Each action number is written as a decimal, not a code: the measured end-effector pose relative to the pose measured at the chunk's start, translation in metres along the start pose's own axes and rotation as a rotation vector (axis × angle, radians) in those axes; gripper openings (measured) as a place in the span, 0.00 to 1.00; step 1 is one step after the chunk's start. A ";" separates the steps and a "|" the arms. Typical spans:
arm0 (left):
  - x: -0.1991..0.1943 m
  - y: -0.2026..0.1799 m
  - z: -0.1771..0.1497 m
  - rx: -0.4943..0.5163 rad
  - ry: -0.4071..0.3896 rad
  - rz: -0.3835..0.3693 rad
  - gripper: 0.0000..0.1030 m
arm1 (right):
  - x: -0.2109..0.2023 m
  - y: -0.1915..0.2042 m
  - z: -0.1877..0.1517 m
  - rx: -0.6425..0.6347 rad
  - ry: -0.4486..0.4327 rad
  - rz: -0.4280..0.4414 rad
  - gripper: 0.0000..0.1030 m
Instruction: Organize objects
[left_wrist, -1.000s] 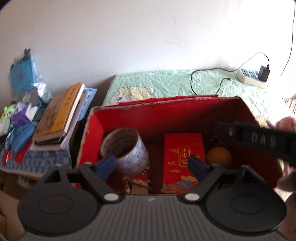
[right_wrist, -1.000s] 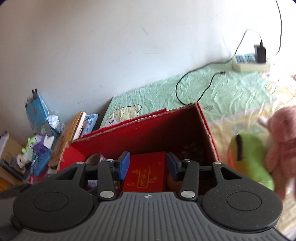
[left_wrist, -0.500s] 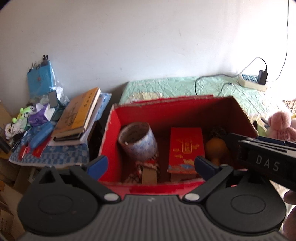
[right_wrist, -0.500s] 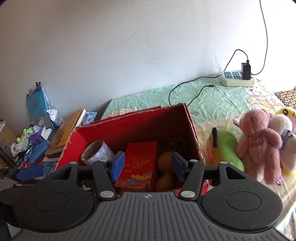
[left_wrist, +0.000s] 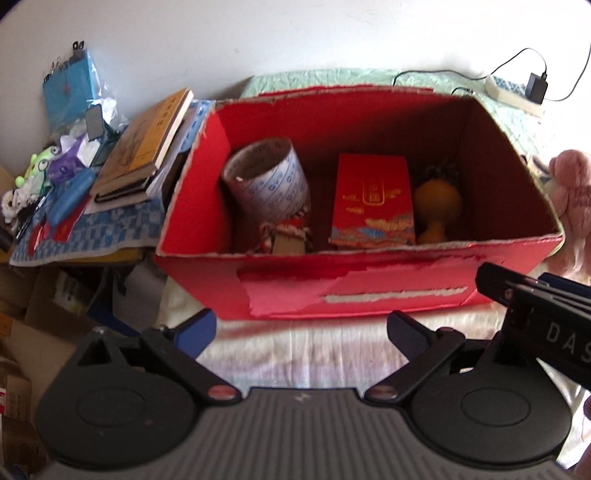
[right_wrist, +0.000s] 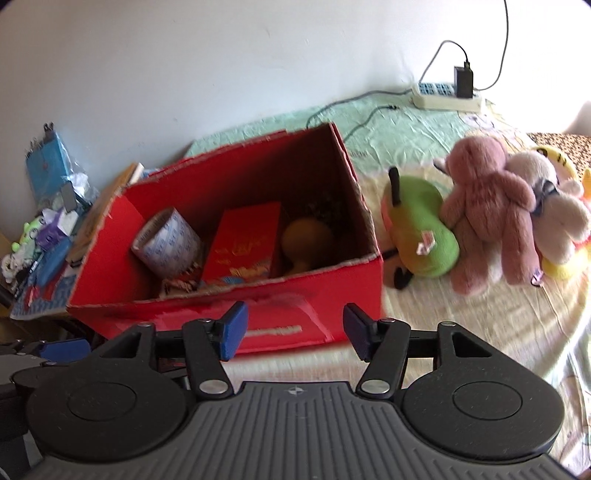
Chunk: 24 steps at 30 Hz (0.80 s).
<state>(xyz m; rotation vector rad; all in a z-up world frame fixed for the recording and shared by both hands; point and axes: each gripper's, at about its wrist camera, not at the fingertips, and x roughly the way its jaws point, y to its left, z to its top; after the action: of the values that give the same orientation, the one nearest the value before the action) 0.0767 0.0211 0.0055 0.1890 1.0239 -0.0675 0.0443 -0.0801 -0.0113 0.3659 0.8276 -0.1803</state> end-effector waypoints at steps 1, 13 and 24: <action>0.001 -0.001 -0.001 0.002 0.007 0.003 0.96 | 0.001 -0.001 -0.001 0.003 0.008 0.001 0.60; -0.005 0.006 0.011 -0.005 0.007 -0.025 0.96 | -0.006 0.004 0.013 -0.001 -0.010 0.022 0.62; -0.026 0.012 0.053 0.045 -0.111 -0.004 0.97 | -0.010 0.014 0.049 -0.015 -0.115 0.028 0.62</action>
<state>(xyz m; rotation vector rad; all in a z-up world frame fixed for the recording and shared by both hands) 0.1096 0.0225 0.0561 0.2220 0.9130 -0.1037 0.0754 -0.0857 0.0296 0.3493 0.7102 -0.1672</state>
